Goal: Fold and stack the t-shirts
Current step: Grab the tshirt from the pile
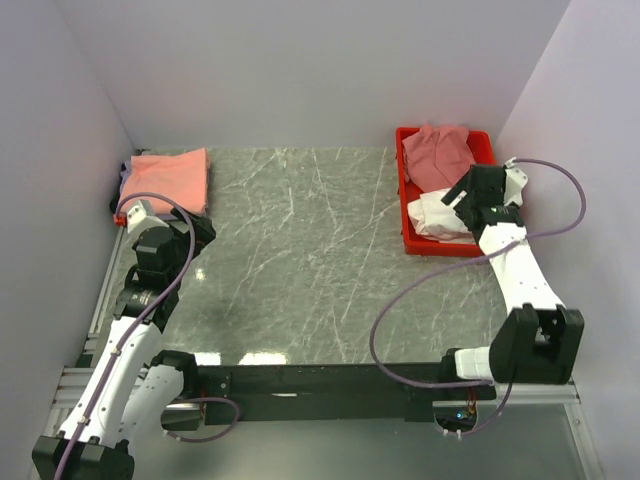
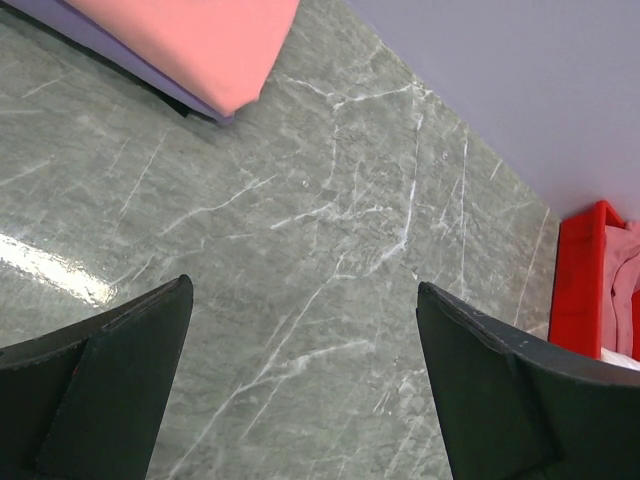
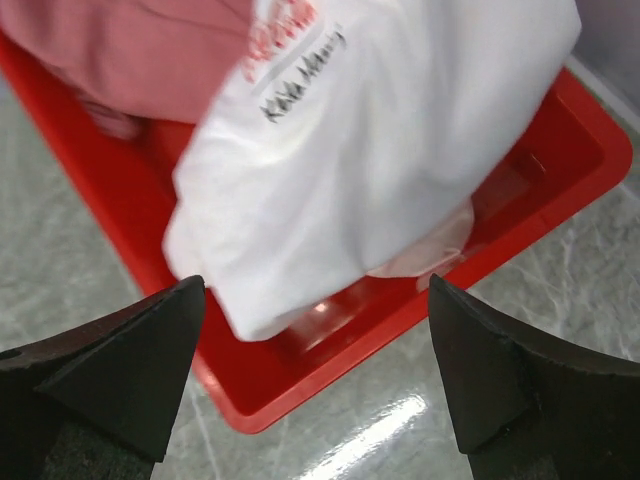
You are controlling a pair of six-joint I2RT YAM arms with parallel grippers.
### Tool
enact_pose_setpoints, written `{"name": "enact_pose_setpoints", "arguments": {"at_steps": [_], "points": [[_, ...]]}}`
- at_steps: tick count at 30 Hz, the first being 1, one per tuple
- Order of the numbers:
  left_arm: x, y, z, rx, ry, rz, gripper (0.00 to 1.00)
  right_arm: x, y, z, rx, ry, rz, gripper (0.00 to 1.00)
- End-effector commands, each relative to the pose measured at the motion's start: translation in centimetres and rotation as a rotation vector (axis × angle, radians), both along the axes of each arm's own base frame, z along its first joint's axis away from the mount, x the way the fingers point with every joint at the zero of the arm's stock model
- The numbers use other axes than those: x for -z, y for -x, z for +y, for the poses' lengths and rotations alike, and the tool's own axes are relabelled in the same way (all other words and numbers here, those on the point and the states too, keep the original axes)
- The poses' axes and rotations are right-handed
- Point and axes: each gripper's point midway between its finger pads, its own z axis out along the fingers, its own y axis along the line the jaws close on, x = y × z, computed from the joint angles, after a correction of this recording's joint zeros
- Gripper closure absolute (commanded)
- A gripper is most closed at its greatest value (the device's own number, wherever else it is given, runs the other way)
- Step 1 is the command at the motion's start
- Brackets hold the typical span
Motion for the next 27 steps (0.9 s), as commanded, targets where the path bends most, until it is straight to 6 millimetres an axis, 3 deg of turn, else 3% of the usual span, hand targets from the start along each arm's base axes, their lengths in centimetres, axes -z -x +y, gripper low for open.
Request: {"name": "enact_pose_setpoints", "arguments": {"at_steps": [1, 7, 8, 11, 13, 14, 17, 20, 27], "points": [[-2.5, -0.4, -0.2, 0.013, -0.002, -0.067, 0.01, 0.9, -0.4, -1.4, 0.006, -0.032, 0.053, 0.03], [-2.2, -0.5, -0.4, 0.023, 0.0, -0.068, 0.01, 3.5, -2.9, -2.0, -0.031, -0.036, 0.095, 0.07], [-2.2, -0.6, -0.4, 0.02, 0.0, -0.064, 0.0, 4.6, -3.3, -2.1, -0.035, -0.047, 0.124, 0.09], [-2.0, -0.7, -0.4, 0.02, -0.003, -0.051, 0.0, 5.5, -4.6, -1.8, -0.062, -0.067, 0.142, 0.18], [-2.0, -0.7, -0.4, 0.022, -0.005, -0.047, 0.01, 6.0, -5.7, -0.9, -0.117, -0.101, 0.134, 0.31], [-1.9, -0.7, -0.4, 0.023, -0.004, -0.041, 0.01, 6.1, -6.1, -0.6, -0.138, -0.114, 0.13, 0.65], [-1.9, -0.7, -0.5, 0.028, 0.001, -0.039, 0.01, 4.5, -6.7, 0.1, -0.171, -0.126, 0.083, 0.98], [-1.9, -0.6, -0.7, 0.037, 0.008, -0.048, 0.01, 2.7, -6.4, -0.4, -0.157, -0.094, 0.037, 1.0], [-2.5, -0.5, -0.9, 0.04, 0.024, -0.08, 0.0, -6.3, -3.4, -0.7, -0.154, -0.006, -0.142, 1.0]]}}
